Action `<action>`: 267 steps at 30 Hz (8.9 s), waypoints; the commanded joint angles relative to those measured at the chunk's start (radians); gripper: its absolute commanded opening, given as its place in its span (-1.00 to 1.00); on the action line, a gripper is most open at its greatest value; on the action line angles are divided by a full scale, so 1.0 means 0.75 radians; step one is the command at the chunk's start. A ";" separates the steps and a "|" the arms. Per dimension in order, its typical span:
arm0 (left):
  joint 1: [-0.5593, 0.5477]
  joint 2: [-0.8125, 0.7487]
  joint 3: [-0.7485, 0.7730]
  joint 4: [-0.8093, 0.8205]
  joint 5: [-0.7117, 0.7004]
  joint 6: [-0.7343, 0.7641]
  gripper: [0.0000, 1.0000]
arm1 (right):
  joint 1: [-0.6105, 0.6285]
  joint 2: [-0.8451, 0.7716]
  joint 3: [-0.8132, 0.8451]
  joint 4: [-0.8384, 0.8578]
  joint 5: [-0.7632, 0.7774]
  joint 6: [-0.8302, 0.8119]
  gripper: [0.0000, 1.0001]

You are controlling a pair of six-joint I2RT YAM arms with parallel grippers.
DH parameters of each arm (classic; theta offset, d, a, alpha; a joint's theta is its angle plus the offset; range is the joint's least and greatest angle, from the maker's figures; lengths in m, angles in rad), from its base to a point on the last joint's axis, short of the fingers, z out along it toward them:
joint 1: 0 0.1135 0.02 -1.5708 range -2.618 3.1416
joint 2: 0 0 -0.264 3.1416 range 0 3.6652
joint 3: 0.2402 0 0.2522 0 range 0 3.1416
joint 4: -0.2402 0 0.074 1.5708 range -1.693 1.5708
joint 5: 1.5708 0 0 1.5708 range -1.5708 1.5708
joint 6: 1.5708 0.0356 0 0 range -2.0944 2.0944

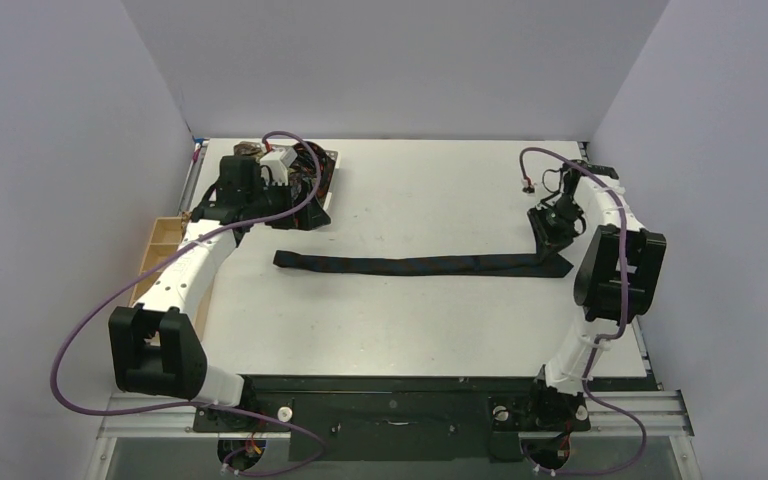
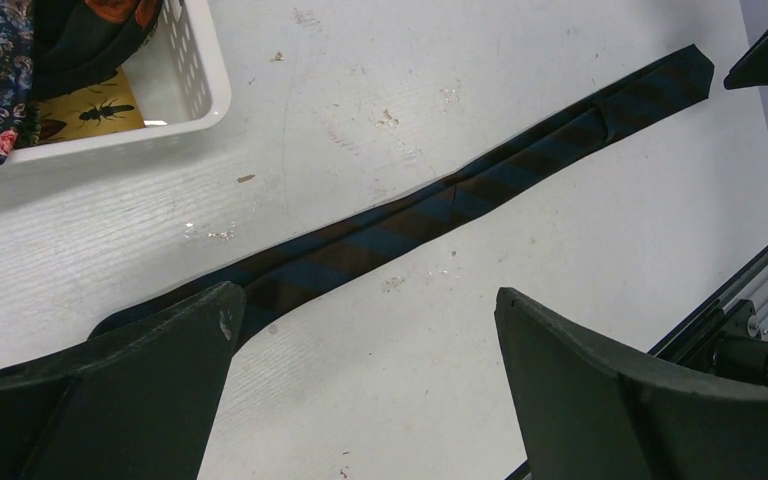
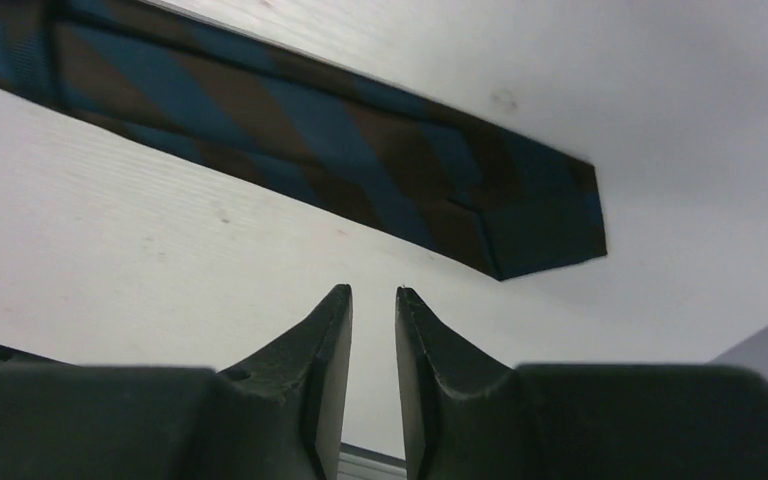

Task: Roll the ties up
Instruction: Flatten out the tie at the center of the board, then roll the tie at the center of the board.

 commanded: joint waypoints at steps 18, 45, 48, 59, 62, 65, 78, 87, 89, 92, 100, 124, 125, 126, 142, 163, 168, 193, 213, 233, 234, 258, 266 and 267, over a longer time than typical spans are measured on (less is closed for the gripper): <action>0.213 -0.191 -0.228 0.293 0.132 -0.373 0.93 | -0.189 0.459 0.353 0.164 0.618 -0.130 -0.86; 0.141 0.441 -0.534 1.144 0.518 -0.888 0.93 | 0.083 -0.159 0.446 0.033 -0.204 0.096 0.29; 0.173 0.532 -0.534 1.145 0.488 -0.843 0.93 | 0.104 -0.157 0.454 -0.009 -0.210 0.077 0.30; 0.240 0.775 -0.580 1.298 0.499 -0.864 0.95 | 0.268 -0.188 0.320 -0.111 -0.171 -0.080 0.26; 0.247 0.733 -0.597 1.325 0.528 -0.886 0.97 | 0.384 -0.196 0.255 -0.077 -0.120 -0.122 0.23; 0.224 0.619 -0.620 1.399 0.537 -0.938 0.96 | 0.491 -0.189 0.223 0.006 -0.081 -0.129 0.21; 0.629 0.051 -0.548 0.992 0.445 -0.982 0.93 | 1.058 0.154 0.449 0.329 0.022 -0.060 0.21; 0.756 -0.051 -0.424 0.566 0.358 -0.691 0.96 | 1.240 0.433 0.675 0.373 -0.024 -0.083 0.21; 0.757 -0.062 -0.432 0.553 0.363 -0.685 0.96 | 1.252 0.463 0.684 0.376 -0.039 -0.089 0.23; 0.756 -0.070 -0.444 0.555 0.363 -0.682 0.96 | 1.257 0.503 0.692 0.379 -0.042 -0.089 0.28; 0.756 -0.102 -0.475 0.563 0.387 -0.684 0.96 | 1.231 0.683 0.798 0.353 -0.045 -0.004 0.35; 0.454 -0.240 -0.543 0.291 0.235 -0.211 0.36 | 1.255 0.435 0.172 0.374 -0.066 -0.198 -0.42; 0.435 -0.252 -0.540 0.291 0.234 -0.135 0.38 | 1.244 0.418 0.182 0.374 -0.082 -0.185 -0.40; 0.394 -0.276 -0.524 0.278 0.231 -0.082 0.45 | 1.235 0.407 0.209 0.374 -0.098 -0.147 -0.30; 0.338 -0.201 -0.777 0.377 0.218 -0.468 0.32 | 1.092 0.087 0.032 1.077 -0.570 1.194 -0.49; 0.304 0.070 -0.866 0.703 0.235 -0.444 0.15 | 1.179 0.396 0.061 1.174 -0.416 1.396 -1.00; 0.287 0.139 -0.859 0.762 0.270 -0.449 0.03 | 1.185 0.421 0.069 1.096 -0.381 1.340 -1.00; -0.087 0.141 -0.678 0.990 0.301 -0.705 -0.94 | 1.163 0.448 0.120 1.009 -0.378 1.272 -1.00; -0.214 0.367 -0.537 0.892 0.264 -0.605 -0.65 | 0.904 0.155 -0.123 1.184 -0.694 1.455 -0.31; -0.208 0.514 -0.559 0.924 0.283 -0.636 -0.54 | 0.972 0.278 -0.061 0.940 -0.523 1.294 -0.23; -0.211 0.507 -0.561 0.921 0.283 -0.631 -0.54 | 0.973 0.285 -0.054 0.941 -0.525 1.302 -0.23; -0.383 0.126 -0.408 0.382 0.062 0.477 0.54 | 0.932 0.401 -0.027 0.834 -0.513 1.153 -1.00; -0.547 0.201 -0.297 0.240 -0.115 0.884 0.51 | 0.924 0.389 -0.026 0.818 -0.549 1.114 -1.00; -0.553 0.201 -0.298 0.237 -0.110 0.928 0.51 | 0.919 0.389 -0.028 0.816 -0.551 1.111 -1.00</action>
